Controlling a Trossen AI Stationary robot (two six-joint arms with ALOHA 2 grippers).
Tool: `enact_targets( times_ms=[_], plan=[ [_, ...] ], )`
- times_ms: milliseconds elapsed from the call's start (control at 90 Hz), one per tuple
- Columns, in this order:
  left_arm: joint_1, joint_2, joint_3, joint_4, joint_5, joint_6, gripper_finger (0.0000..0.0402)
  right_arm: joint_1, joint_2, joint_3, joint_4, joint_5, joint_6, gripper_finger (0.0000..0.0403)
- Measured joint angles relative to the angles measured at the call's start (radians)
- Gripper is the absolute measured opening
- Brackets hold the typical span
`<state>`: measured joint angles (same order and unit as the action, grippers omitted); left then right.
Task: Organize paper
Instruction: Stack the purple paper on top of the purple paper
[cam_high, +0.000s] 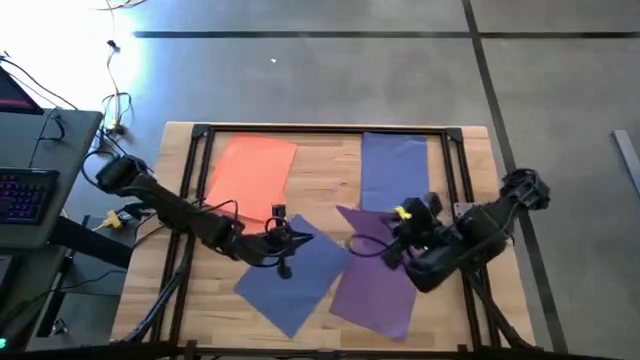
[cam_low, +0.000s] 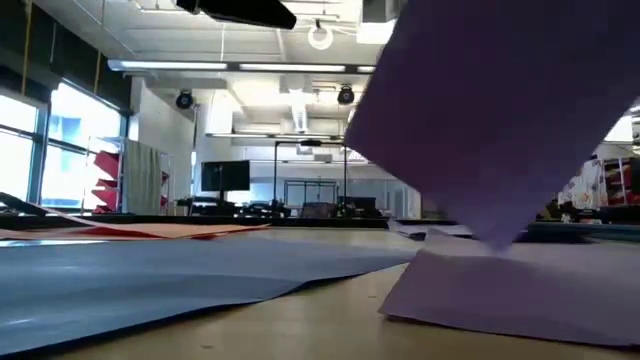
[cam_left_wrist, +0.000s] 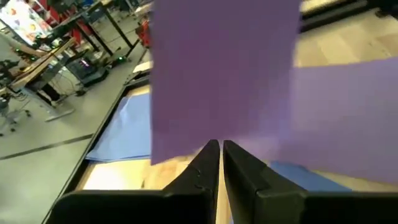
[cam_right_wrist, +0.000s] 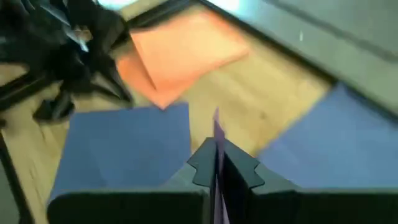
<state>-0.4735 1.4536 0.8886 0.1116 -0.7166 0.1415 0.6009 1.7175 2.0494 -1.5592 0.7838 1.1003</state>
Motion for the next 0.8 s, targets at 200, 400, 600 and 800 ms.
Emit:
enact_targets(
  times_ms=[200,400,600,800],
  plan=[
    [-0.015,0.007,0.0,-0.019,-0.001,-0.001,0.0,-0.046,0.23,0.152,0.063,-0.354,-0.133,0.0],
    [-0.019,0.007,0.0,-0.033,0.0,0.007,0.0,-0.027,0.472,0.153,0.178,-0.592,-0.086,0.0],
    [-0.018,0.007,0.0,-0.086,-0.002,-0.008,0.0,-0.017,0.648,0.154,0.57,-0.753,-0.029,0.0],
    [-0.021,0.007,0.0,-0.123,0.0,-0.037,0.0,0.004,0.699,0.154,0.49,-0.713,0.093,0.0]
  ],
)
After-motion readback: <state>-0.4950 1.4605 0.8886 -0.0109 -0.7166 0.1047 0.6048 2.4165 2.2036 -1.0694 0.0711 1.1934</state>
